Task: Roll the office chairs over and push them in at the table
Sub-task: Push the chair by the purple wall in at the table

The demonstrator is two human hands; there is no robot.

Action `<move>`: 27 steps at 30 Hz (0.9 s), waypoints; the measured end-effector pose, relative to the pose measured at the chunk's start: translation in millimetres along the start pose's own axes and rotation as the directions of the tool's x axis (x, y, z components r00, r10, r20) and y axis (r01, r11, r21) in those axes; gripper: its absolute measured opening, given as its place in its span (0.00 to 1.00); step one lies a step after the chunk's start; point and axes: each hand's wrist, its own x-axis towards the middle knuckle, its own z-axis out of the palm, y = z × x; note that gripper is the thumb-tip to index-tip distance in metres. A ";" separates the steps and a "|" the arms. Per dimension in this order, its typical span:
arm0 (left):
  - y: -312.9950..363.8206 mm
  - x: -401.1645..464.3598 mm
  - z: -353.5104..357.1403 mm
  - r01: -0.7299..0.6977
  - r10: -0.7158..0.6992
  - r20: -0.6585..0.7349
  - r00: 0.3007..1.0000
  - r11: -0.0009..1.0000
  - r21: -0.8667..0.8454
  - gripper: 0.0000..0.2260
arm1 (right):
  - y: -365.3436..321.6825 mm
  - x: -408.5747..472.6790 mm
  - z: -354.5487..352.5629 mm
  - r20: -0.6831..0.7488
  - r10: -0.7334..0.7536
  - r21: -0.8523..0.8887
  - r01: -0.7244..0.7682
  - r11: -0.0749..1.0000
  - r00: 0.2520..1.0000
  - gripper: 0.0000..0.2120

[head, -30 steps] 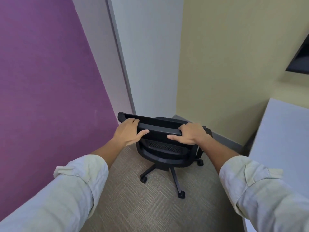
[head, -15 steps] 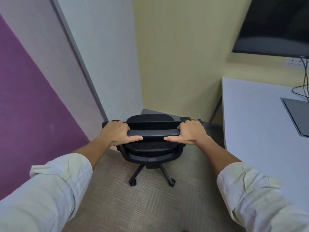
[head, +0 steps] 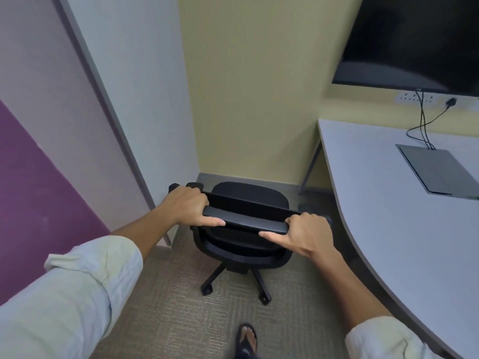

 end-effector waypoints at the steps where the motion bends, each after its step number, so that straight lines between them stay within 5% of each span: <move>1: -5.4 6.0 1.5 -0.023 0.023 0.008 1.000 1.000 0.009 0.41 | -2.9 0.0 0.4 -0.002 0.023 -0.002 -0.023 1.000 1.000 0.40; 13: -115.7 119.9 40.1 -0.362 0.361 0.052 0.931 0.932 0.028 0.42 | -69.4 47.2 16.2 -0.049 0.312 0.029 -0.311 0.950 0.949 0.39; 27: -219.3 316.3 69.8 -0.774 0.773 -0.042 0.633 0.631 -0.038 0.43 | -112.2 177.1 39.4 0.052 0.553 0.006 -0.554 0.833 0.832 0.35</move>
